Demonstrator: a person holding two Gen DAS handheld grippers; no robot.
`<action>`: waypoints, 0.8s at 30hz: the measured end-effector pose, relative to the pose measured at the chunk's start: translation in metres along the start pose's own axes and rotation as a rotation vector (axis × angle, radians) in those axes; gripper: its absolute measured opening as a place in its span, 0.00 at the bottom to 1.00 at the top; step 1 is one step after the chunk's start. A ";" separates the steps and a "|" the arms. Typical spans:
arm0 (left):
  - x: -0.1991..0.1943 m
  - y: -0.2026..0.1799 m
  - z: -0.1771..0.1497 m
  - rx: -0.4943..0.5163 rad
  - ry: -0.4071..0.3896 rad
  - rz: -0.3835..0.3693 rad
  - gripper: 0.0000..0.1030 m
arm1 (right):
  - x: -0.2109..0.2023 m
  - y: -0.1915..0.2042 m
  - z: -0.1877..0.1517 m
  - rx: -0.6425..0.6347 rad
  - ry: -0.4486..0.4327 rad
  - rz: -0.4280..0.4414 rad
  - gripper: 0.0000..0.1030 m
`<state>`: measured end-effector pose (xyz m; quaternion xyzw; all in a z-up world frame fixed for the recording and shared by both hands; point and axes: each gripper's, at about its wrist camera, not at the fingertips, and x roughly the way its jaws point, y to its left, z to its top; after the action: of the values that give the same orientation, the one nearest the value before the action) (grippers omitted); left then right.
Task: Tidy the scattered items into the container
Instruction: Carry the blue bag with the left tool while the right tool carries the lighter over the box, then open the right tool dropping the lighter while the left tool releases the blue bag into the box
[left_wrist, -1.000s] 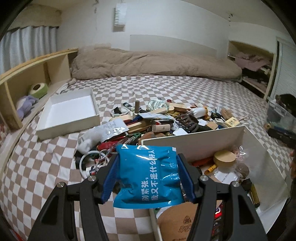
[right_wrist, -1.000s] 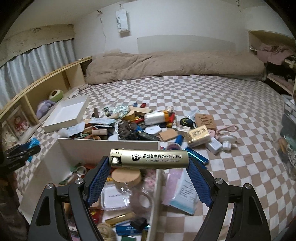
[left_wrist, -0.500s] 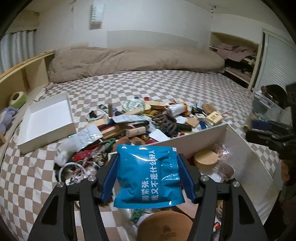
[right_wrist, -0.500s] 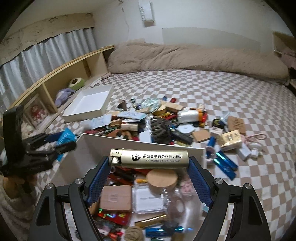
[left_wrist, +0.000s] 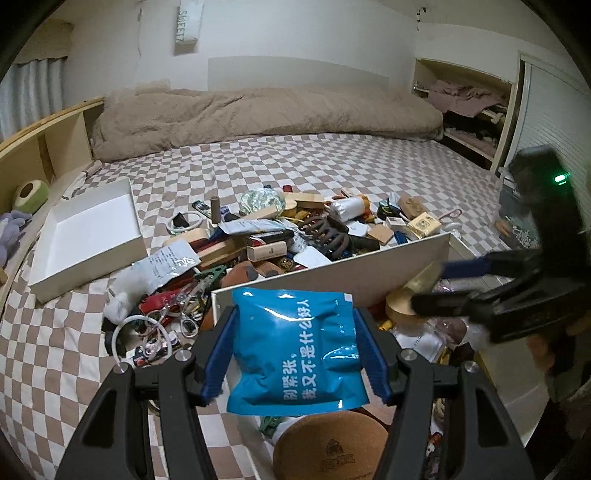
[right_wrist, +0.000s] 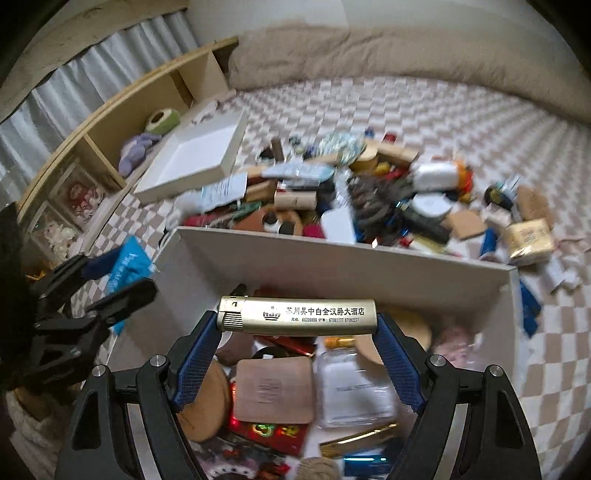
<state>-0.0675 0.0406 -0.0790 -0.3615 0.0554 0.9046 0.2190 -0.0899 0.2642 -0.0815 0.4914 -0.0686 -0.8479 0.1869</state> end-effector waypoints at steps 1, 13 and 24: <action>-0.001 0.000 0.000 0.001 -0.003 -0.001 0.61 | 0.007 0.001 0.000 0.004 0.016 0.002 0.81; -0.005 0.007 0.001 -0.004 -0.024 -0.007 0.61 | 0.055 0.003 -0.004 0.104 0.152 0.075 0.81; -0.003 0.007 0.004 -0.008 -0.026 -0.033 0.61 | 0.038 -0.008 -0.007 0.152 0.096 0.075 0.93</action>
<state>-0.0710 0.0339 -0.0749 -0.3514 0.0427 0.9057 0.2331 -0.1028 0.2570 -0.1185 0.5415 -0.1421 -0.8081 0.1835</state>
